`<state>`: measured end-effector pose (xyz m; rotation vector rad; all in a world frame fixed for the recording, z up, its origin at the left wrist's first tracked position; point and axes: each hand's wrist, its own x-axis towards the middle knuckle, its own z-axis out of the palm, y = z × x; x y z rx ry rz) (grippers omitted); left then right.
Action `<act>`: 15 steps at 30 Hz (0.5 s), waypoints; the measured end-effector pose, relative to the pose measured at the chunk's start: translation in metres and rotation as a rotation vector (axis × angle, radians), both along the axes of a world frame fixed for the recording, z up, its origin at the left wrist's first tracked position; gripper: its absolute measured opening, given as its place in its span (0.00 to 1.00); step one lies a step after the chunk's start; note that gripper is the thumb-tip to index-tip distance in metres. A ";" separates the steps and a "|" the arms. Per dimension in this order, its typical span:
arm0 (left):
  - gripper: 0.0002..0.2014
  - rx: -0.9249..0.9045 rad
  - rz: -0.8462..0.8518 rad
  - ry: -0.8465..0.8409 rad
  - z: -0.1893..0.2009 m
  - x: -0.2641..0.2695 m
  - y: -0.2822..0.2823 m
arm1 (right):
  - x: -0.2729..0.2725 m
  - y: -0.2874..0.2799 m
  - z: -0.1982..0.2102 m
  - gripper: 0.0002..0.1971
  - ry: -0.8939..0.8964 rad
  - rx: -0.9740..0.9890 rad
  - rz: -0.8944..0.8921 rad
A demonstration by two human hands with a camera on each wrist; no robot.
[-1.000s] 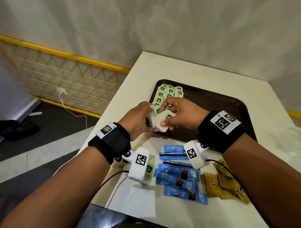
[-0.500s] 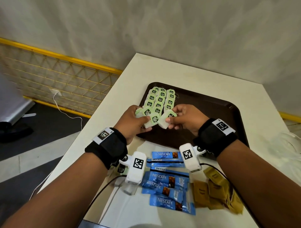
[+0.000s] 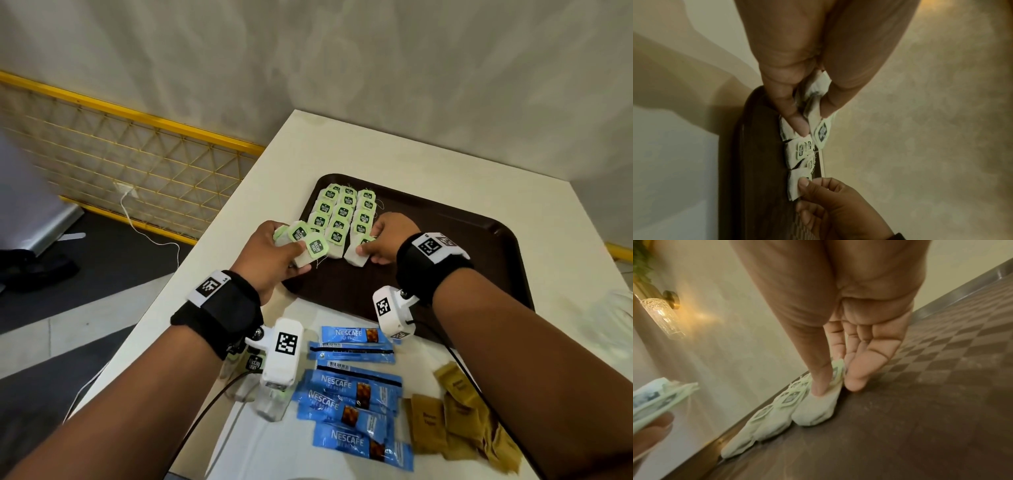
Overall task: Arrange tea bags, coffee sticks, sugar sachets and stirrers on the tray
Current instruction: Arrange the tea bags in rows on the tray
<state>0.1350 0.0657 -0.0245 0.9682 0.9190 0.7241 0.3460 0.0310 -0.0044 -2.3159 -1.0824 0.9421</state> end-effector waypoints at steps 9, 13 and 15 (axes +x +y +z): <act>0.12 -0.040 0.004 -0.034 -0.003 0.001 0.004 | 0.000 0.003 -0.006 0.13 -0.073 0.056 -0.009; 0.10 -0.098 0.007 -0.055 -0.002 0.002 0.005 | -0.005 0.000 0.006 0.14 -0.275 0.101 0.092; 0.10 -0.121 0.022 -0.082 -0.002 0.003 0.007 | -0.014 0.000 0.014 0.15 -0.224 0.175 0.127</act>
